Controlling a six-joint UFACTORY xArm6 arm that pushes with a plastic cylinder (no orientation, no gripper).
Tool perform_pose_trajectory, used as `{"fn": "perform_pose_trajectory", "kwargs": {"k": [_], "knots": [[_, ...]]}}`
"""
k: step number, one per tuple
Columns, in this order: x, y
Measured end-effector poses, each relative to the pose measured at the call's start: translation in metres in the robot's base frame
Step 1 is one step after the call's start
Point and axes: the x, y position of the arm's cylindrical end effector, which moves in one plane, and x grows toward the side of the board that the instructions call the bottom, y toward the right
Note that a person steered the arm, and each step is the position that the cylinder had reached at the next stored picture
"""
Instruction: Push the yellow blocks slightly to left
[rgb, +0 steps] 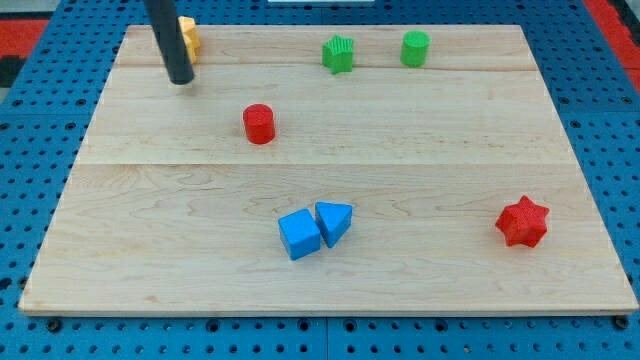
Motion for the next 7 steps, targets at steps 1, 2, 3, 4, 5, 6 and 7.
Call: {"fn": "perform_pose_trajectory", "kwargs": {"k": [1,2,3,4,5,6,7], "knots": [[-0.046,0.082],[-0.111,0.101],[-0.113,0.088],[-0.113,0.076],[-0.113,0.038],[-0.113,0.005],[-0.102,-0.030]]}}
